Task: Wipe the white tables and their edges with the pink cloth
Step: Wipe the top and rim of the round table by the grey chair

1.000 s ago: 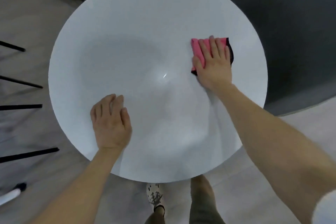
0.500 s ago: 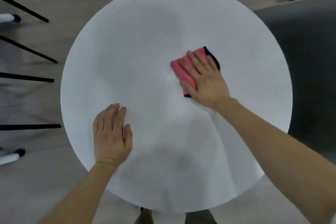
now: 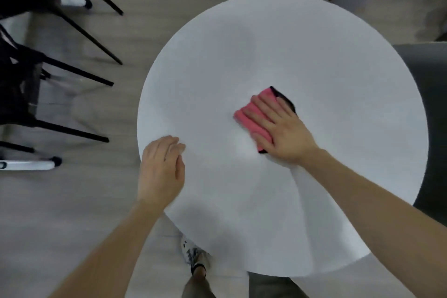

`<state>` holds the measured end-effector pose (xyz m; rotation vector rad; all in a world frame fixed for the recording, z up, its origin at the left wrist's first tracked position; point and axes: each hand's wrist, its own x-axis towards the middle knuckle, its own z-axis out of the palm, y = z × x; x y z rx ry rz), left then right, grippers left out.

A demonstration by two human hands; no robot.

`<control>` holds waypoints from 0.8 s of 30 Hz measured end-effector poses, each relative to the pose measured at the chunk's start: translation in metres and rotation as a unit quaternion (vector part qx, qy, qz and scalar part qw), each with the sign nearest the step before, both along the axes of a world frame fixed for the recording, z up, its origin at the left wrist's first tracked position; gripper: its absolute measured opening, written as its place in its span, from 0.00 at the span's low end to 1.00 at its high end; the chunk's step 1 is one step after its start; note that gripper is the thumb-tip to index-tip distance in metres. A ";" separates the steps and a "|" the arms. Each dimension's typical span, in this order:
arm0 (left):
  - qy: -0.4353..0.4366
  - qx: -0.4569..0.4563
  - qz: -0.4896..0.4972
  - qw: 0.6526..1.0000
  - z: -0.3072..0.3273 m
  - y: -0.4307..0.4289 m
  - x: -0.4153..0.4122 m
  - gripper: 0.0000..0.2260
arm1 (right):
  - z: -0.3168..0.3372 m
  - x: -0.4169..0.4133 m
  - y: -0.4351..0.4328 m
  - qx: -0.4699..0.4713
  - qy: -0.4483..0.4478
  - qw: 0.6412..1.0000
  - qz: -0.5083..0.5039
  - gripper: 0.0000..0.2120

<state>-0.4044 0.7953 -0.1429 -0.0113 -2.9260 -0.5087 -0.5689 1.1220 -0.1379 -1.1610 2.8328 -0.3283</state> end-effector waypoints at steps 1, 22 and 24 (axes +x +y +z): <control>-0.015 -0.002 0.006 1.000 0.002 -0.013 0.008 0.12 | 0.001 -0.011 0.004 0.001 0.004 0.997 -0.081 0.29; -0.122 -0.083 -0.176 0.973 0.039 -0.133 0.050 0.08 | -0.016 0.225 -0.241 -0.063 -0.010 0.965 -0.255 0.29; -0.118 -0.076 -0.222 0.965 0.038 -0.120 0.049 0.10 | -0.013 0.262 -0.207 -0.059 -0.006 0.958 -0.280 0.28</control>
